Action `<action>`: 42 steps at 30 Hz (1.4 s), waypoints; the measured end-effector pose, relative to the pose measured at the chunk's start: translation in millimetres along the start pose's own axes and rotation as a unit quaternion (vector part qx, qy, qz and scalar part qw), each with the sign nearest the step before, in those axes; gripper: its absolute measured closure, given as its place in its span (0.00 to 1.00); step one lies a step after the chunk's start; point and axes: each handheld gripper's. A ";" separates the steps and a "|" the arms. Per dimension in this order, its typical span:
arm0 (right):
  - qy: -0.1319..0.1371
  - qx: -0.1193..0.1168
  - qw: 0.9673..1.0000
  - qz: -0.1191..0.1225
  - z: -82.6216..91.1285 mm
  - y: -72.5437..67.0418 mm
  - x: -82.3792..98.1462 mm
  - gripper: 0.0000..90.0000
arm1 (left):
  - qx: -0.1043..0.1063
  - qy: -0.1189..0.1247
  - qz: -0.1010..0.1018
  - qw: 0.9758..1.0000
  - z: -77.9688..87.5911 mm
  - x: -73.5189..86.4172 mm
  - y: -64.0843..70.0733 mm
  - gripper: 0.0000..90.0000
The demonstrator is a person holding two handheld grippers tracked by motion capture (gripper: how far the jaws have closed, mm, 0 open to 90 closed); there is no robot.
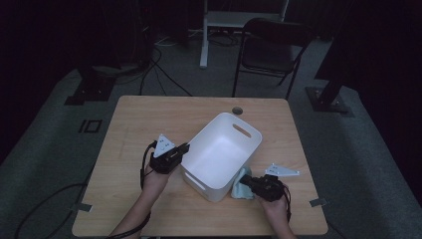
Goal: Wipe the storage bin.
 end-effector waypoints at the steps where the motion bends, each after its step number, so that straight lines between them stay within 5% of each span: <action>1: -0.002 0.001 1.000 -0.003 -1.2 1.7 1.0 0.95 | 0.000 0.000 0.001 1.000 0.0 0.1 0.0 0.96; 9: -0.029 0.018 0.999 -0.025 -10.9 13.1 10.1 0.94 | -0.002 0.001 0.003 1.000 -0.1 0.1 -0.4 0.96; 19: 0.033 -0.036 0.998 0.032 19.4 -33.1 -18.2 0.94 | -0.018 0.005 0.008 1.000 -1.3 0.6 2.6 0.96; 22: 0.040 -0.035 0.997 0.052 24.1 -43.8 -23.0 0.94 | -0.013 0.004 0.008 1.000 -1.6 0.5 1.3 0.97; 27: 0.027 -0.036 0.998 0.045 16.4 -37.9 -15.9 0.94 | 0.005 0.004 0.006 1.000 -1.7 0.6 -0.6 0.96; 42: -0.007 -0.007 1.000 0.009 -0.4 -8.5 2.9 0.94 | 0.002 0.004 0.002 1.000 -2.6 0.5 0.6 0.96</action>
Point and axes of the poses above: each handheld gripper's, and its own axes: z roughly backward along the jaws, x roughly out of its underside, y roughly to its right, and after that the axes turned 4 degrees about x, right-handed
